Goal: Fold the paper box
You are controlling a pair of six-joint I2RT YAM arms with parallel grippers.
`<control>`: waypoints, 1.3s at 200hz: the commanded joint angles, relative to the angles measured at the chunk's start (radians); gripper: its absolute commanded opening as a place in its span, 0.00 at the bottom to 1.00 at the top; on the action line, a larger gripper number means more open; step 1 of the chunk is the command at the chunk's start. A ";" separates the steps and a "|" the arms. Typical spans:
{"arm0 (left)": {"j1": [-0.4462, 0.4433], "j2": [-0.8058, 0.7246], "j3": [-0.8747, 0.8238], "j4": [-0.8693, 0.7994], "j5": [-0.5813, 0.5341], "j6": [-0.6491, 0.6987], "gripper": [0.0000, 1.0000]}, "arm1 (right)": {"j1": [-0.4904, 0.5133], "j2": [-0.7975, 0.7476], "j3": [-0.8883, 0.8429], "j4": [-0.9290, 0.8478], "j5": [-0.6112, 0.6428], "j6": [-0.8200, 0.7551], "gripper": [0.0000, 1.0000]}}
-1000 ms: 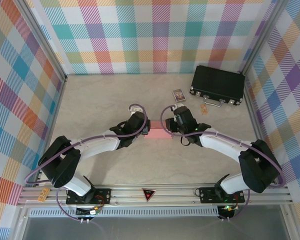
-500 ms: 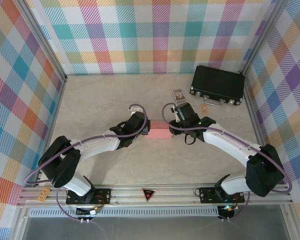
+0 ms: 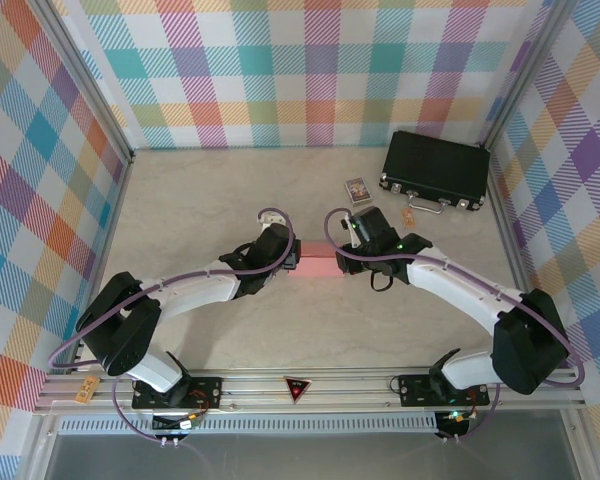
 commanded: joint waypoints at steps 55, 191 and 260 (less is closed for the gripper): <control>-0.021 0.002 -0.037 -0.081 0.019 0.029 0.52 | -0.064 0.071 0.082 -0.007 -0.107 0.014 0.33; -0.021 -0.035 -0.104 0.002 0.047 0.062 0.61 | -0.064 0.138 -0.017 -0.009 -0.141 0.031 0.36; -0.019 -0.149 0.030 -0.114 0.049 0.241 0.87 | -0.064 0.087 0.037 -0.019 -0.130 0.048 0.39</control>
